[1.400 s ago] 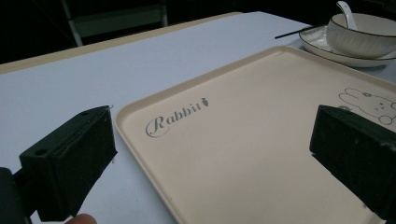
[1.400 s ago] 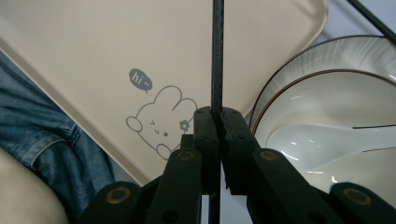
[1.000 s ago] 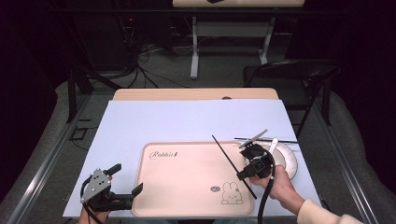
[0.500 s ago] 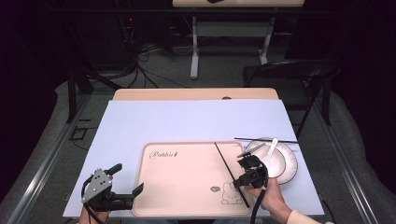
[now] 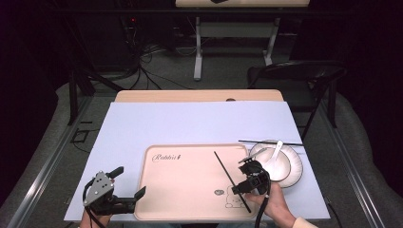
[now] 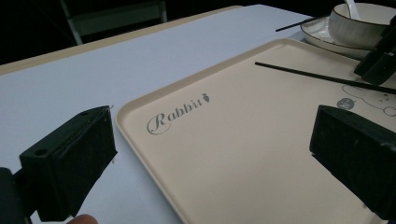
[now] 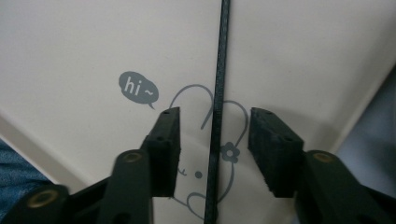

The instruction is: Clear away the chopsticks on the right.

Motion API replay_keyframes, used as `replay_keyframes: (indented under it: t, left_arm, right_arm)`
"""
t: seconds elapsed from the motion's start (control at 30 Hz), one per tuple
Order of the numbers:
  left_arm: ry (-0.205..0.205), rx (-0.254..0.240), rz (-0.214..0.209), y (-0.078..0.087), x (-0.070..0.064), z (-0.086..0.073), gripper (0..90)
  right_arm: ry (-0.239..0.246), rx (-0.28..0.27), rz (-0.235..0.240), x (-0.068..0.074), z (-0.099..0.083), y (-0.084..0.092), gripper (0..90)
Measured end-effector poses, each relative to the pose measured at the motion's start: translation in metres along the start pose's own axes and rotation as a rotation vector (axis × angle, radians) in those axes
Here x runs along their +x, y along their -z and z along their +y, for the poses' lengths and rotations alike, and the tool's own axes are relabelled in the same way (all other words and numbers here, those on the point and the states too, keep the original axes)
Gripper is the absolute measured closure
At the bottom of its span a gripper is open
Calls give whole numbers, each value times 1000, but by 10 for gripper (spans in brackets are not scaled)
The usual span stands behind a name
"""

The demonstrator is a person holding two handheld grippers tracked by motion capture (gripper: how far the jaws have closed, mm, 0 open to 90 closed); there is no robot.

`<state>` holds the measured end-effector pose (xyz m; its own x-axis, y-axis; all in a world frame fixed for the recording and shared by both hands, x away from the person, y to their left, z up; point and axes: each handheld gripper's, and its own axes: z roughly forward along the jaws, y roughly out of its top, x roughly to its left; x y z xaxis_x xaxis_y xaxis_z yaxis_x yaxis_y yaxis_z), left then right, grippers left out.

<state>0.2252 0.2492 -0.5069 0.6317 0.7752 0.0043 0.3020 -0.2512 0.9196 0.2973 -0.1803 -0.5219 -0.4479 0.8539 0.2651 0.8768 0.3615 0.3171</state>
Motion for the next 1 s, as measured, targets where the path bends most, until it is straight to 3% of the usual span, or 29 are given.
replay_keyframes:
  t: [0.03, 0.07, 0.1, 0.17, 0.23, 0.27, 0.3, 0.33, 0.4, 0.43, 0.5, 0.53, 0.57, 0.63, 0.77, 0.83, 0.9, 1.0]
  left_arm:
    - [-1, 2, -2, 0, 0, 0, 1]
    - [-1, 2, -2, 0, 0, 0, 1]
    - [-1, 4, 0, -1, 0, 0, 1]
    - [-1, 3, 1, 0, 0, 0, 1]
    - [-1, 4, 0, -1, 0, 0, 1]
    - [-1, 5, 1, -1, 0, 0, 1]
    - [-2, 5, 0, -1, 0, 0, 1]
    - [-2, 5, 0, -1, 0, 0, 1]
    - [-1, 6, 1, -1, 0, 0, 1]
    - [-1, 6, 0, -1, 0, 0, 1]
    - [-2, 6, 0, -1, 0, 0, 1]
    - [-2, 6, 0, -1, 0, 0, 1]
    - [-2, 6, 1, -1, 0, 0, 1]
    - [-1, 7, -1, -1, 0, 0, 1]
    - [-5, 7, -1, -1, 0, 0, 1]
    - [-5, 7, -1, -1, 0, 0, 1]
    - [-4, 7, 0, -1, 0, 0, 1]
    - [-5, 7, -1, -1, 0, 0, 1]
  right_arm:
    - [47, -5, 20, 4, 0, 6, 405]
    - [47, -5, 20, 4, 0, 6, 405]
    - [112, -27, 26, 8, 0, 15, 344]
    - [131, -32, 29, 9, -1, 20, 315]
    - [205, -52, 35, 10, -1, 32, 258]
    - [228, -53, 21, 12, 0, 38, 214]
    - [296, -59, 13, 13, 1, 49, 194]
    - [296, -59, 13, 13, 1, 49, 194]
    - [373, -56, -47, 13, 4, 62, 161]
    - [384, -61, -51, 11, 5, 66, 153]
    - [455, -81, -90, 3, 11, 81, 108]
    - [455, -81, -90, 3, 11, 81, 108]
    - [499, -90, -120, -3, 15, 89, 74]
    - [513, -88, -140, -7, 16, 93, 59]
    - [601, -91, -167, -31, 30, 109, 0]
    - [602, -86, -175, -34, 32, 111, 0]
    - [634, -109, -188, -43, 35, 116, 0]
    - [664, -88, -211, -55, 39, 125, 0]
